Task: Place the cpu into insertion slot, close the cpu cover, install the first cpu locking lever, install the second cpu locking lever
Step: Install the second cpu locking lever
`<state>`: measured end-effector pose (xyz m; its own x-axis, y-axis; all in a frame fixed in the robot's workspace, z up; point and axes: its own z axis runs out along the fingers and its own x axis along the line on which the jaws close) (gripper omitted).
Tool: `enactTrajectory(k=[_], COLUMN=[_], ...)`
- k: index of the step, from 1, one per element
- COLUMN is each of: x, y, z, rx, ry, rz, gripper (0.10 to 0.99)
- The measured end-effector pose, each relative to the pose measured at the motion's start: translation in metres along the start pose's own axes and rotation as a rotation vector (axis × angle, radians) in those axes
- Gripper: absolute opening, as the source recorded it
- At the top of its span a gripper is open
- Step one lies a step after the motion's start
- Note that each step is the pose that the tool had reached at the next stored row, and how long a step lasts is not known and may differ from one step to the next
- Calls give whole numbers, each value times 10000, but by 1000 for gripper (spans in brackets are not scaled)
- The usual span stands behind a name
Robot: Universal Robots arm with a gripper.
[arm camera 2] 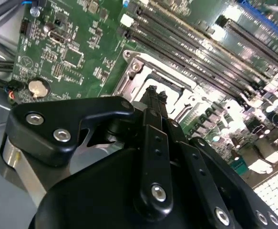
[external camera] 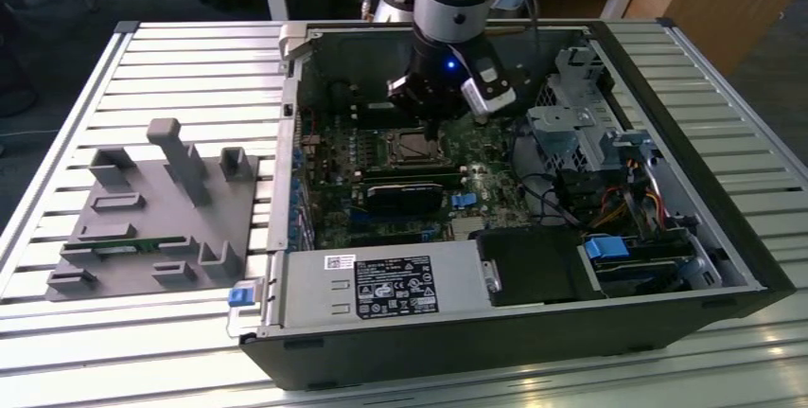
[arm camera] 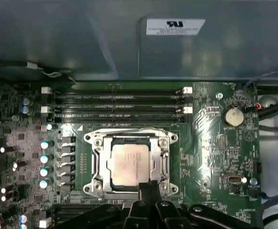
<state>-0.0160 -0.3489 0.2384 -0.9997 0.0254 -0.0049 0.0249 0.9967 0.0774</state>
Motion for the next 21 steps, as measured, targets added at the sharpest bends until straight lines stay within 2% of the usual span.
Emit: enactTrajectory(k=[4, 12, 15, 21], x=[-3, 5, 57, 233], y=[-55, -193, -205, -234], z=[15, 32, 37, 37], rx=[-6, -37, -38, -36], ry=[34, 35, 35, 35], rz=[3, 5, 2, 3], gripper=[106, 106, 106, 106])
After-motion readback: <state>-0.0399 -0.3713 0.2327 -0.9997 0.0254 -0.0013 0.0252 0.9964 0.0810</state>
